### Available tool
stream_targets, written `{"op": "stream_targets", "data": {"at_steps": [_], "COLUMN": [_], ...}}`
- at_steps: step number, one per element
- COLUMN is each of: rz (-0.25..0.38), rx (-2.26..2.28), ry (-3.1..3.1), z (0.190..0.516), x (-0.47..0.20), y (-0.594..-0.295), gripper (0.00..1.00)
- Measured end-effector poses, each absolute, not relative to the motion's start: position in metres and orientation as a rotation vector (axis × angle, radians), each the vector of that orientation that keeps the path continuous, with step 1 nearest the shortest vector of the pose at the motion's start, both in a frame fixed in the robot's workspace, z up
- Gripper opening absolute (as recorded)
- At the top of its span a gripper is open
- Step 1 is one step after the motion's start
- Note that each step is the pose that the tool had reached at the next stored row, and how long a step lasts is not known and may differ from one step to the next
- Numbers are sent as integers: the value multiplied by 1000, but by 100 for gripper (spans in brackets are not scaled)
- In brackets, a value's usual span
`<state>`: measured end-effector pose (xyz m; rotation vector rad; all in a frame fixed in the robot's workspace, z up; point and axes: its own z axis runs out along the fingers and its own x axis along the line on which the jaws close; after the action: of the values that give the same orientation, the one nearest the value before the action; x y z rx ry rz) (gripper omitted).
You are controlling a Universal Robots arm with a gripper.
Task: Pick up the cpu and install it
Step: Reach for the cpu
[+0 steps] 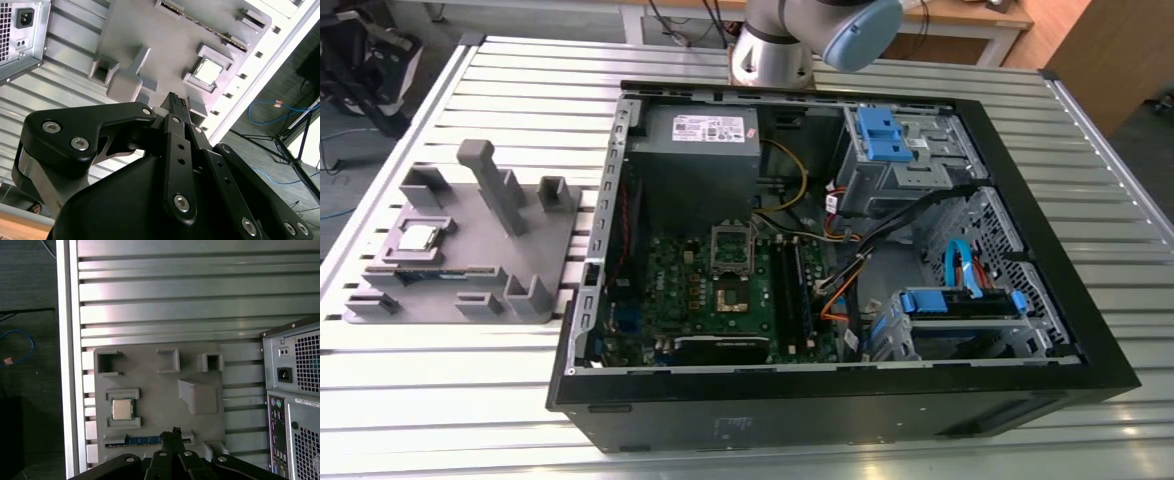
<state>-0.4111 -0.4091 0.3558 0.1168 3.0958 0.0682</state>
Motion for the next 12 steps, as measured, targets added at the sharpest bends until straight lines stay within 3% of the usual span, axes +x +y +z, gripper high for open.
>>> {"op": "stream_targets", "data": {"at_steps": [12], "rz": [68], "rx": [117], "ry": [3096], "z": [352], "x": [-417], "y": [-409], "gripper": [11]}}
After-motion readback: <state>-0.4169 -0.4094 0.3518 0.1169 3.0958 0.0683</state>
